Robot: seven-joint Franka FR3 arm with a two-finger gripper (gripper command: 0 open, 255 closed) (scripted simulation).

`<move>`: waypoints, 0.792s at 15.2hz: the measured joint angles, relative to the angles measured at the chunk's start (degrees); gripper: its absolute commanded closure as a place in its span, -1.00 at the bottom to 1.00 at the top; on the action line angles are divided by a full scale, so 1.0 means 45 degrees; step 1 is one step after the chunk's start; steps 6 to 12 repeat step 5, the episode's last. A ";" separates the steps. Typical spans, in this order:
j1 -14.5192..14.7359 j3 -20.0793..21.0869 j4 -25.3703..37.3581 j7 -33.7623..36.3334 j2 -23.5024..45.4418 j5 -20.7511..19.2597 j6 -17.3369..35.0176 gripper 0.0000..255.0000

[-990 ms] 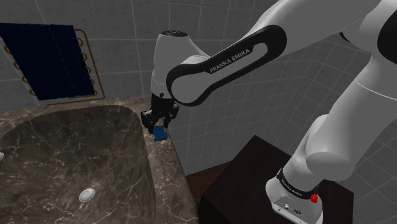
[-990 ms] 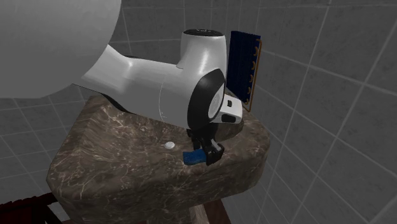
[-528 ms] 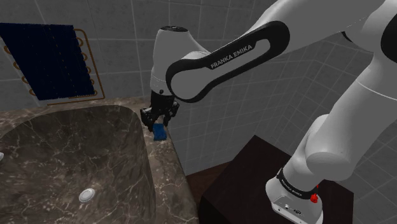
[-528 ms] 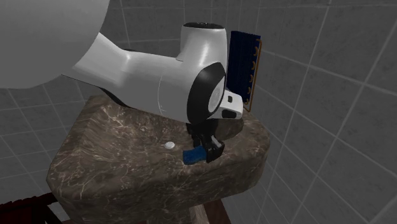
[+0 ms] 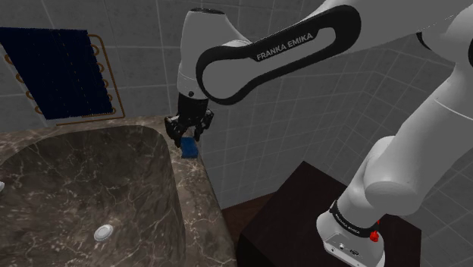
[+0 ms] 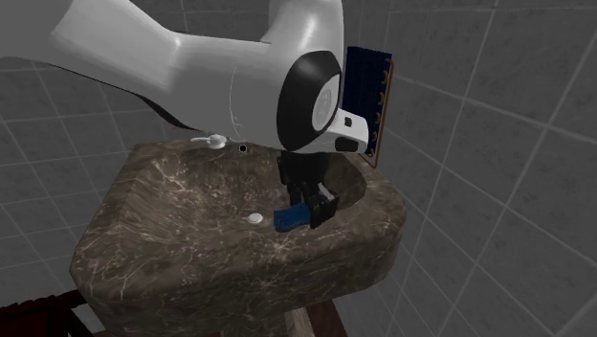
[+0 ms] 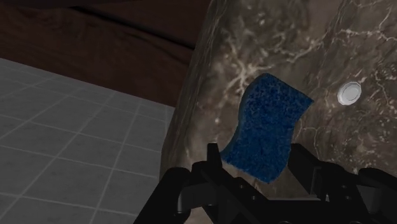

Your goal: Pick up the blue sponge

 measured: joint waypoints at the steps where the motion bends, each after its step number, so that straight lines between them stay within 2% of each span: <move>1: -0.0013 -0.0026 0.0110 -0.0040 -0.0073 0.0029 -0.0181 1.00; 5: -0.0024 -0.0081 0.0470 -0.0106 -0.0361 0.0128 -0.0815 1.00; 12: -0.0024 -0.0081 0.0470 -0.0106 -0.0361 0.0128 -0.0815 1.00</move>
